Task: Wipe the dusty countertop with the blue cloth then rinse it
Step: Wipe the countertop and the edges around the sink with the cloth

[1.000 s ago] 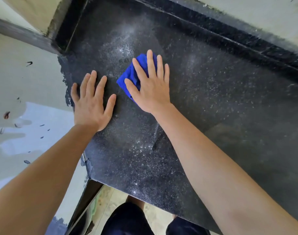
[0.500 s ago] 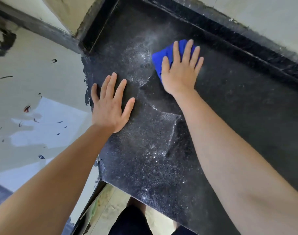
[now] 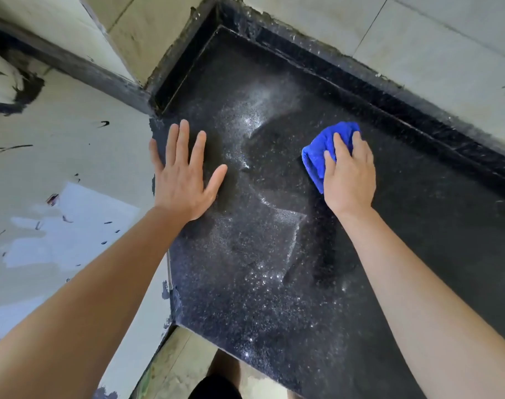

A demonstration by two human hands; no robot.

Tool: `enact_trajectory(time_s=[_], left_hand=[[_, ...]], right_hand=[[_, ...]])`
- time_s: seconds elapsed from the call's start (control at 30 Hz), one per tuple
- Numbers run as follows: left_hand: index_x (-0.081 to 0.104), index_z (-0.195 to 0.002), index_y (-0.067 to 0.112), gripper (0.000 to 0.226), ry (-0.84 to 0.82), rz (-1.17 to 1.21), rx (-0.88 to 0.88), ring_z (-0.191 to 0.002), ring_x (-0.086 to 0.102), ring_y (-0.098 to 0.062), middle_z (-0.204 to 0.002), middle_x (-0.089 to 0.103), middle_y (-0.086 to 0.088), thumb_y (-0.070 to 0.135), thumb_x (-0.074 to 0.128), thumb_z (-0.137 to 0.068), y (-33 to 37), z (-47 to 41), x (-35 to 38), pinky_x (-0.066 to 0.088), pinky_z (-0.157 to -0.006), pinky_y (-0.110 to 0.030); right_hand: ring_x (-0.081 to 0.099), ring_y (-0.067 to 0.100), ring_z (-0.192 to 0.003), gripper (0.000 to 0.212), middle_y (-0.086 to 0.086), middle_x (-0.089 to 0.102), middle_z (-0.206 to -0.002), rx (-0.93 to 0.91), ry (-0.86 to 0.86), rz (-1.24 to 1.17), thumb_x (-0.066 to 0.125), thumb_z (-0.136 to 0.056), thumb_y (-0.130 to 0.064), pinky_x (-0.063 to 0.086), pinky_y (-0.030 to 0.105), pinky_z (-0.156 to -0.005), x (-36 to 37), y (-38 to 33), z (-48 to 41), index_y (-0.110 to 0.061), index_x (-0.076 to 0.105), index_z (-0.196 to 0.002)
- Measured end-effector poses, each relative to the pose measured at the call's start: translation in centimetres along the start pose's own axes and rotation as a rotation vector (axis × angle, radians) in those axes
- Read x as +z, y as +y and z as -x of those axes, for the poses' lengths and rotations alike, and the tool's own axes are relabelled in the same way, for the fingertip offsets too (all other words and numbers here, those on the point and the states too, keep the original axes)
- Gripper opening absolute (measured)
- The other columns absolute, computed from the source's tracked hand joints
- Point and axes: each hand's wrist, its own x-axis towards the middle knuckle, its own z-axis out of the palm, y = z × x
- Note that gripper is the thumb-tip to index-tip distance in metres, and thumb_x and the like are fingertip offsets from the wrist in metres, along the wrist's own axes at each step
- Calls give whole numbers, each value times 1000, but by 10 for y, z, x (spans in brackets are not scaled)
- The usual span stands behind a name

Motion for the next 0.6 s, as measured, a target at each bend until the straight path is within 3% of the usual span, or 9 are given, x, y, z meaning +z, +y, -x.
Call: enact_trajectory(time_s=[0.17,0.33,0.6], left_hand=[[14,-157,19,81,-40,17,-40,-153,-5,-25,-166,0,-9,71,6,-95,-3,-23,6,-1,-121,-57],[15,-157,20,81,-63,10,-45,-153,-1,-26,-166,4,-9,71,7,-96,-3,-26,8,3,-121,-57],[20,-157,19,77,-45,1,-52,-153,4,-25,-165,10,-9,67,13,-97,-2,-27,8,5,-121,-55]], right_hand=[[-3,36,-152,61,14,2,-166,-7,-88,-6,22,-104,-52,-1,48,-122,10,-18,1,-25,16,-158],[-2,33,-153,62,10,2,-167,-265,-147,19,22,-104,-54,1,48,-124,4,-41,-47,-26,16,-158],[-1,32,-153,63,9,4,-167,-598,-205,50,20,-103,-56,1,45,-124,26,-181,-145,-27,16,-159]])
